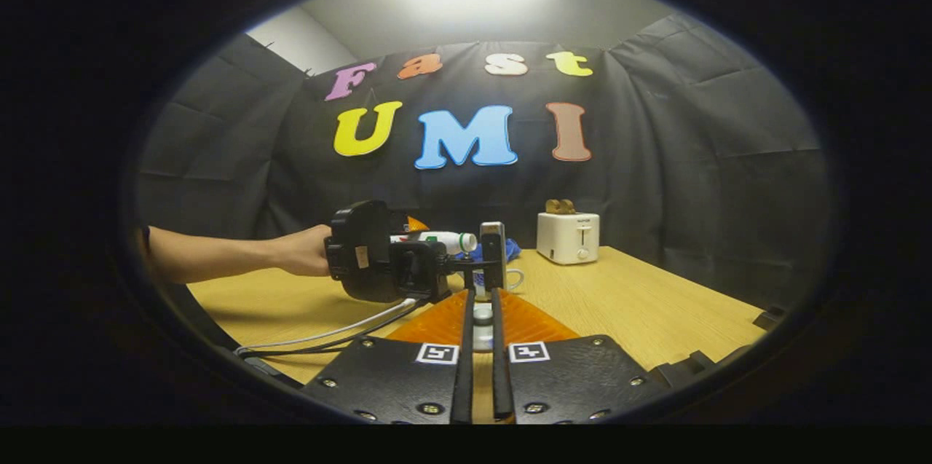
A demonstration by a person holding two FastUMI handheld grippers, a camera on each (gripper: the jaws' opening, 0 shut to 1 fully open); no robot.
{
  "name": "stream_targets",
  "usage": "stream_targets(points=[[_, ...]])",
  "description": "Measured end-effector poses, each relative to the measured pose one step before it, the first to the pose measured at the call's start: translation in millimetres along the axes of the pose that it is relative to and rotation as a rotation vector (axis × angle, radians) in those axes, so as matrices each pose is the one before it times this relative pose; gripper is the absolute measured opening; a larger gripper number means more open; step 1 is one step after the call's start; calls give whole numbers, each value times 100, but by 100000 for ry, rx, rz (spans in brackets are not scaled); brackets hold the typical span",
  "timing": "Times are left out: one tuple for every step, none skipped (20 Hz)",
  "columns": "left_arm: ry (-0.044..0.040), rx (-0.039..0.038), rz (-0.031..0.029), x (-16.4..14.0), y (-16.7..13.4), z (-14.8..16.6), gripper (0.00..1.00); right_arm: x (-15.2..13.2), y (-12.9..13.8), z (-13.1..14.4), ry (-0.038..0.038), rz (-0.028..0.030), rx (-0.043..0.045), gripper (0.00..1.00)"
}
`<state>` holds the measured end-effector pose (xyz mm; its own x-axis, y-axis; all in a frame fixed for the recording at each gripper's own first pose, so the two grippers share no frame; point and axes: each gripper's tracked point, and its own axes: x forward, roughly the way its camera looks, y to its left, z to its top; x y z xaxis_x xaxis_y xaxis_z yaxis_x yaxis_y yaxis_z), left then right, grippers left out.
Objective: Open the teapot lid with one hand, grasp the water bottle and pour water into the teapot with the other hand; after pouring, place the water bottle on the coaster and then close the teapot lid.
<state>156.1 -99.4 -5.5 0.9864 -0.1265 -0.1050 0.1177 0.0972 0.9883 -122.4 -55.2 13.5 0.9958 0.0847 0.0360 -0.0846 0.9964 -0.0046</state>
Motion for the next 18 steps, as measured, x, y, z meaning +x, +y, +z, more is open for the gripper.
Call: stream_targets(points=[[141,1328,-339,120,16,-58,82,-133,-82,-38,-127,-263,66,11],[103,1381,-466,135,-72,12,82,10,-163,-52,69,-249,197,11],[-61,1607,-346,88,-2,38,82,96,-118,-88,145,-289,202,11],[-154,1598,-17,-8,105,96,82,-111,-74,-34,305,-208,296,11],[-27,1411,137,74,93,43,82,0,-10,-176,154,331,560,11],[-175,1346,67,6,75,23,82,-19,56,44,36,426,734,11],[-411,1282,-151,-39,21,153,82,-37,-33,-29,-71,6,142,11],[-327,1128,-82,147,6,108,82,-33,-58,36,-77,-10,-305,11],[-87,1126,-159,153,-47,56,82,-27,-34,8,-111,-131,-149,11],[-38,1318,77,-95,80,-2,82,-29,-9,-19,-173,80,292,11],[165,1869,591,-27,60,2,82,12,18,-13,-135,170,341,11],[138,1850,706,-47,248,68,82,24,-1,-35,48,102,73,11],[-299,1497,442,62,112,61,82,18,-55,-21,6,163,66,11],[-5,830,55,-91,79,5,75,-102,81,-8,-214,522,451,11],[116,635,-185,71,-41,2,75,-92,2,121,-324,170,435,11],[44,675,-105,-67,-13,44,75,34,-151,-27,-93,-218,-298,11],[10,1051,-20,76,-3,46,75,-46,-146,7,-84,-273,-432,11],[95,1207,-325,-1,19,-38,75,7,-99,-25,-4,-110,-9,11]])
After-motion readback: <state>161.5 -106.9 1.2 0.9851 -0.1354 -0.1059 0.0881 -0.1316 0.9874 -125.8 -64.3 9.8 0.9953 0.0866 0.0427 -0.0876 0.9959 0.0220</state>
